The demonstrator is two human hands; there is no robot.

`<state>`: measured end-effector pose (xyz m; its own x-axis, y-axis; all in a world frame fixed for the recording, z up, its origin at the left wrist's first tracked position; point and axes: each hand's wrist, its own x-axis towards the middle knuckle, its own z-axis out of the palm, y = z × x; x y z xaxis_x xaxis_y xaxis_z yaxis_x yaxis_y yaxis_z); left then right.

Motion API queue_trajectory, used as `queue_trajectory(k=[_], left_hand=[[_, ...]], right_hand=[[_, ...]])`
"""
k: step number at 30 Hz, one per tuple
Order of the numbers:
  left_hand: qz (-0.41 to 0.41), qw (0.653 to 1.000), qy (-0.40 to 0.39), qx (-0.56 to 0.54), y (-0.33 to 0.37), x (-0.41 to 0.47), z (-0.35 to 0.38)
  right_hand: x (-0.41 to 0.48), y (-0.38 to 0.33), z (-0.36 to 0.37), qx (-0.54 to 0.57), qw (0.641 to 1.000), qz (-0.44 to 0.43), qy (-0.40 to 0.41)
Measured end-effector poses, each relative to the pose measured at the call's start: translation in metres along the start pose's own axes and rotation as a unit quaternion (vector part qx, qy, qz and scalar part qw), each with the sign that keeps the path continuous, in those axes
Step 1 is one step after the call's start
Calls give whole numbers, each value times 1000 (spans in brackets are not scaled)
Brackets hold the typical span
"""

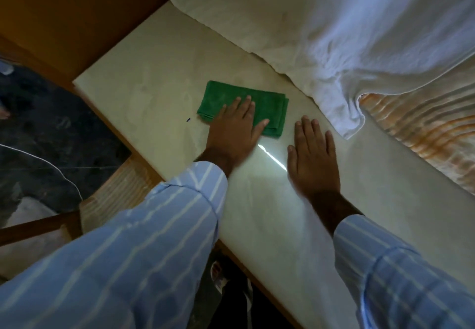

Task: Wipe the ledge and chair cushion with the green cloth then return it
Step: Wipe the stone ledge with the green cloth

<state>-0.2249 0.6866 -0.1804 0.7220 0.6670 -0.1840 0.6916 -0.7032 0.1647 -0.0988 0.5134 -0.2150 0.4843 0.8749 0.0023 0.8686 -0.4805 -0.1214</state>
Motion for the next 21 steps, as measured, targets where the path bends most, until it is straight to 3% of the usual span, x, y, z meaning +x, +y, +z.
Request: queue_trajectory(k=[3, 7, 10, 17, 21], left_hand=[[-2, 1000, 25, -11, -10, -56, 14], [73, 996, 48, -4, -28, -131, 35], [65, 996, 60, 5, -34, -111, 33], [-58, 997, 48, -28, -45, 4, 0], [-76, 996, 51, -21, -32, -14, 8]], right_hand=[[0, 0, 0, -3, 1000, 0, 3], [1, -1, -1, -4, 1000, 5, 6], [1, -2, -4, 0, 1000, 7, 0], [0, -3, -3, -4, 1000, 5, -1], [-1, -2, -4, -3, 1000, 3, 4]])
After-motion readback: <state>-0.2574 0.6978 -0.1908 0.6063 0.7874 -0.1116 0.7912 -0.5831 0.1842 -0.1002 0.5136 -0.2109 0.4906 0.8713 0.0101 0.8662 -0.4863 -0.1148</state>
